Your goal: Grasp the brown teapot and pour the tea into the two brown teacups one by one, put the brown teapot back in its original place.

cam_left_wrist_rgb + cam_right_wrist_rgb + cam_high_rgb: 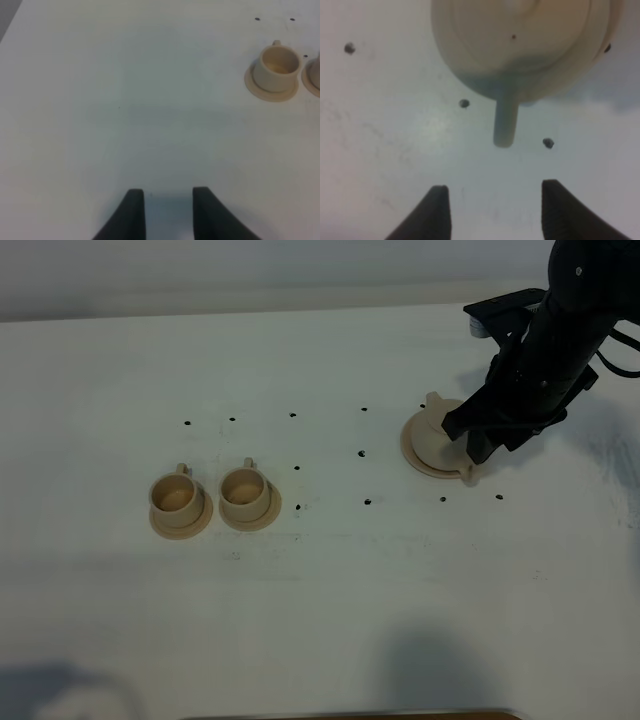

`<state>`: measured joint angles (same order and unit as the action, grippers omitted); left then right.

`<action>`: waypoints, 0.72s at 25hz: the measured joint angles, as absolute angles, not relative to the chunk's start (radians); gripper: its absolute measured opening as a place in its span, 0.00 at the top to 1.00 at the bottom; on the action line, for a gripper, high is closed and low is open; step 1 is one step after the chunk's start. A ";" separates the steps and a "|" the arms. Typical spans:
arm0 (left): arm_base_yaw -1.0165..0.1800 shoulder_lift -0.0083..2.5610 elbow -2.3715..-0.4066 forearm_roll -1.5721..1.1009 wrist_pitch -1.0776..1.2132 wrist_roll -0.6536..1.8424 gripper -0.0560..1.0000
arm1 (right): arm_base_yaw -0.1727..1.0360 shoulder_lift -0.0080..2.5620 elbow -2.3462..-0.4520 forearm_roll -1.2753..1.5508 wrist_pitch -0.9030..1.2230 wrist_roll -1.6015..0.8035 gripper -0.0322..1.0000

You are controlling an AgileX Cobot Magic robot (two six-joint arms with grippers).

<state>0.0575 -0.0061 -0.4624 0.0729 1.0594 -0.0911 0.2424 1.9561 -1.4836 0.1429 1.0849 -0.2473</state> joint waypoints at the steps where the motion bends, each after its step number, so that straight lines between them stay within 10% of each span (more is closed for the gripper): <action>1: 0.057 -0.006 -0.462 0.073 1.059 -0.091 0.66 | 0.242 1.956 -1.484 0.134 1.077 -0.246 0.58; 18: 0.057 -0.006 -0.462 0.073 1.059 -0.091 0.66 | 0.242 1.956 -1.402 0.053 0.895 -0.152 0.58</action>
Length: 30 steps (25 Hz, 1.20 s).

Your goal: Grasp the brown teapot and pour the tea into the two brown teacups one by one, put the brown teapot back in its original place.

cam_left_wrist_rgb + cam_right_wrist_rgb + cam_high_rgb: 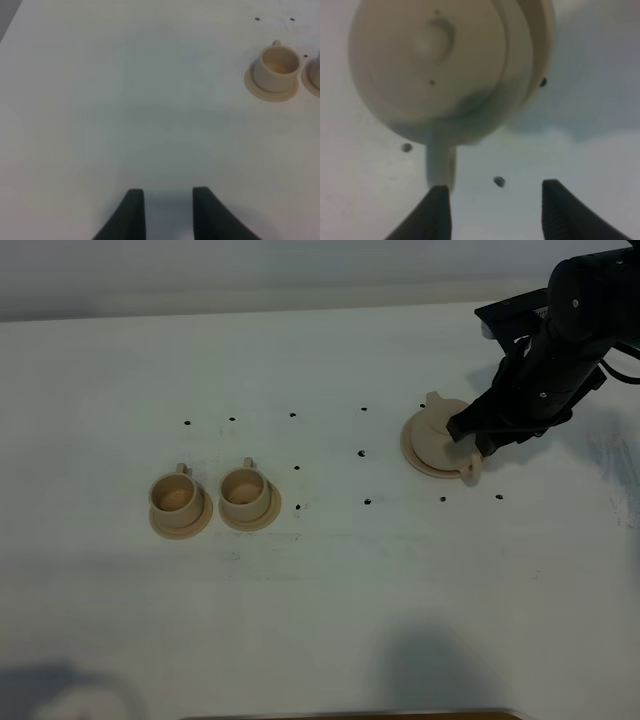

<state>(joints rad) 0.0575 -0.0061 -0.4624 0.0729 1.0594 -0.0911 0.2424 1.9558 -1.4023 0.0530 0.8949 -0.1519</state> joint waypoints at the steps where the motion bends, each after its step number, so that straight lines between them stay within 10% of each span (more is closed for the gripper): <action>1: 0.057 -0.006 -0.462 0.073 1.059 -0.091 0.66 | 0.242 1.956 -1.402 0.062 0.888 -0.153 0.58; 30: 0.057 -0.006 -0.462 0.073 1.059 -0.091 0.66 | 0.260 1.995 -1.402 0.074 0.884 -0.152 0.58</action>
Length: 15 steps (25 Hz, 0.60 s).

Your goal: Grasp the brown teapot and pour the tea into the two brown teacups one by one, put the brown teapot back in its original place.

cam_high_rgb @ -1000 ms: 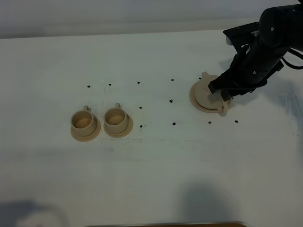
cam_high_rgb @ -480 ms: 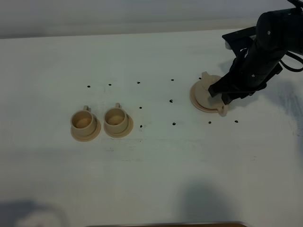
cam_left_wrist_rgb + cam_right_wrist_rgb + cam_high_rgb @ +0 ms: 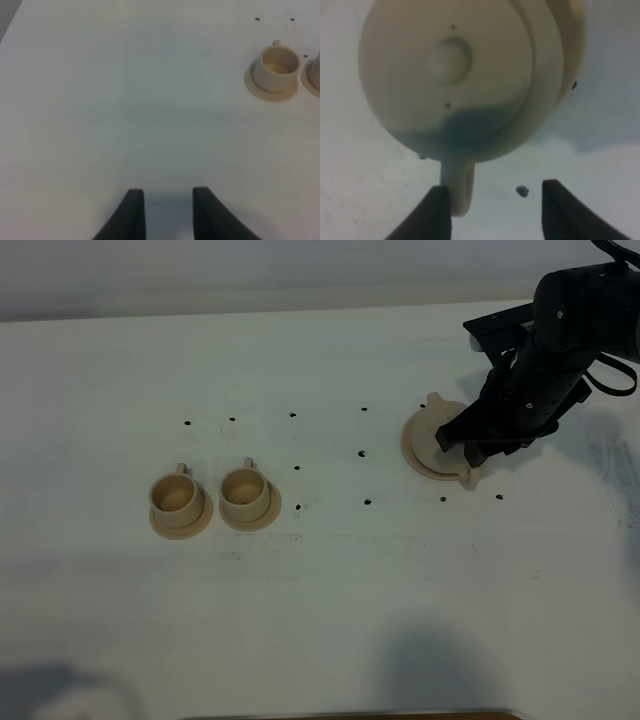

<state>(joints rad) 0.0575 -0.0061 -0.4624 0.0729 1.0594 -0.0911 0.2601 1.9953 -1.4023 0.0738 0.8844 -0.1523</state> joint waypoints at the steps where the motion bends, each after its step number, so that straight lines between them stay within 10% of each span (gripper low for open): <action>1: 0.057 -0.006 -0.462 0.073 1.059 -0.091 0.66 | 0.262 1.995 -1.402 0.074 0.884 -0.152 0.58; 15: 0.057 -0.006 -0.462 0.072 1.059 -0.091 0.66 | 0.272 1.988 -1.402 0.077 0.872 -0.152 0.58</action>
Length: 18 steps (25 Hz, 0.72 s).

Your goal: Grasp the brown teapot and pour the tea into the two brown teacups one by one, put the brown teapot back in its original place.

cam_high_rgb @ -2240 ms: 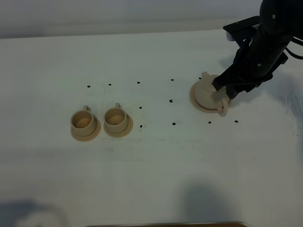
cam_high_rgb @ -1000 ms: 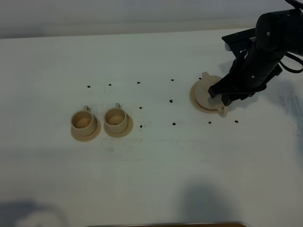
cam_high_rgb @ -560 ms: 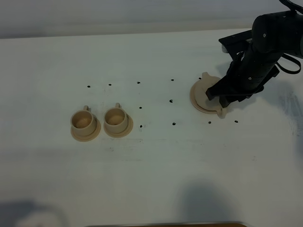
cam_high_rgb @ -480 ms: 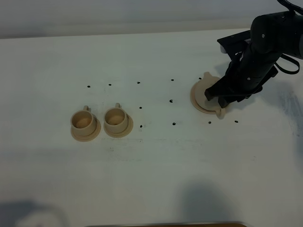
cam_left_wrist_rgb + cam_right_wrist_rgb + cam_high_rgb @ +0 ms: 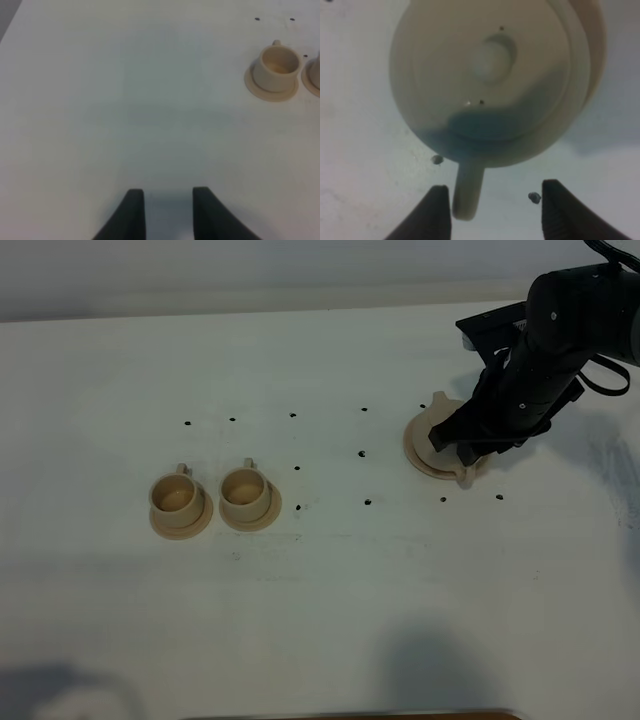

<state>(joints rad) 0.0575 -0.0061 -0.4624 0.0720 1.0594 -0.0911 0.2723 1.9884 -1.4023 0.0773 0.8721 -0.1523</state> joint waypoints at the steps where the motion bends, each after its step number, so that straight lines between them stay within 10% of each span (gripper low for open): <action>1: 0.057 -0.006 -0.462 0.072 1.059 -0.091 0.66 | 0.272 1.988 -1.402 0.077 0.871 -0.152 0.58; 18: 0.057 -0.006 -0.462 0.072 1.059 -0.091 0.66 | 0.272 2.015 -1.399 0.093 0.859 -0.124 0.58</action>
